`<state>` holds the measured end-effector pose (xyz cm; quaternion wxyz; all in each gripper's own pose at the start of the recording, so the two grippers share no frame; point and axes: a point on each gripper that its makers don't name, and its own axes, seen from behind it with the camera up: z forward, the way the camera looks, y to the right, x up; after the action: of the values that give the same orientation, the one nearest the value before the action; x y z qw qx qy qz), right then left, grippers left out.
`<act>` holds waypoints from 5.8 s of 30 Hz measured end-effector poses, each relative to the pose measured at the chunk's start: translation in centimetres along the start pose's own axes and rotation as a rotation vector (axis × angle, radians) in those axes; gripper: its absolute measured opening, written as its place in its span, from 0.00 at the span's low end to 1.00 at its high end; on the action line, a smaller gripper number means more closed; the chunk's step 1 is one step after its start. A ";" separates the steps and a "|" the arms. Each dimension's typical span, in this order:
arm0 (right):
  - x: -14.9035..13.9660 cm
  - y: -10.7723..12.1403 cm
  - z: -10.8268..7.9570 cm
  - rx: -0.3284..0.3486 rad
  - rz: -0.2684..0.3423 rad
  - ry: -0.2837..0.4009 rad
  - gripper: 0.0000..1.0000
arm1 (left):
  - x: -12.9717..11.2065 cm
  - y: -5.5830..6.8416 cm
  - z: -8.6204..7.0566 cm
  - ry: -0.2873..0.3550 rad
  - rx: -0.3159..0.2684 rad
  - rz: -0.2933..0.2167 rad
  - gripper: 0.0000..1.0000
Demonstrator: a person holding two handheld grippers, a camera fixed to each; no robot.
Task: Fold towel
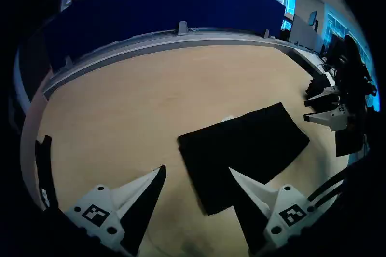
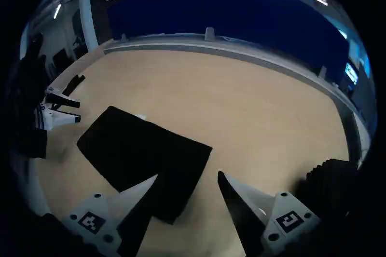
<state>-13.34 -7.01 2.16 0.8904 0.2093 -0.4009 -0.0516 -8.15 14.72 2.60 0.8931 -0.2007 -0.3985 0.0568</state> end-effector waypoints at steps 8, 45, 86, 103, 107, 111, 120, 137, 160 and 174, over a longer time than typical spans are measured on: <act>-1.7 -0.7 -1.1 0.007 -0.018 -0.011 0.85 | -1.3 -0.3 -1.9 0.004 0.024 -0.008 0.85; -7.9 -3.3 -1.3 0.068 -0.163 -0.115 0.76 | -9.4 -2.4 -10.8 0.006 0.149 -0.153 0.86; -6.3 -3.3 -1.2 0.101 -0.217 -0.123 0.04 | -10.4 -3.0 -12.5 0.005 0.174 -0.194 0.85; 6.2 -7.8 -3.3 0.121 -0.417 0.020 0.03 | -10.8 -3.7 -14.5 0.027 0.194 -0.244 0.85; 7.5 -9.0 -3.1 0.132 -0.471 0.023 0.03 | -11.1 -4.2 -15.2 0.034 0.206 -0.263 0.86; 7.9 -9.7 -2.7 0.144 -0.498 0.015 0.03 | -11.5 -4.7 -15.8 0.043 0.214 -0.282 0.86; 9.0 -13.8 -1.5 0.212 -0.592 0.003 0.04 | -12.3 -5.8 -17.7 0.068 0.240 -0.327 0.85; 2.9 -26.4 6.8 0.437 -0.737 -0.162 0.04 | -14.4 -7.0 -21.9 0.119 0.317 -0.402 0.86; 2.6 -25.6 6.6 0.399 -0.694 -0.152 0.63 | -15.0 -7.0 -21.8 0.118 0.314 -0.407 0.85; 0.1 -21.3 4.2 0.342 -0.552 -0.172 0.64 | -14.2 -6.9 -21.7 0.122 0.307 -0.407 0.85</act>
<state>-14.68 -27.76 -4.12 0.7577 0.4514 -0.4055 -0.2402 -2.22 -2.13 -17.45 0.9285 0.0182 -0.3630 -0.0766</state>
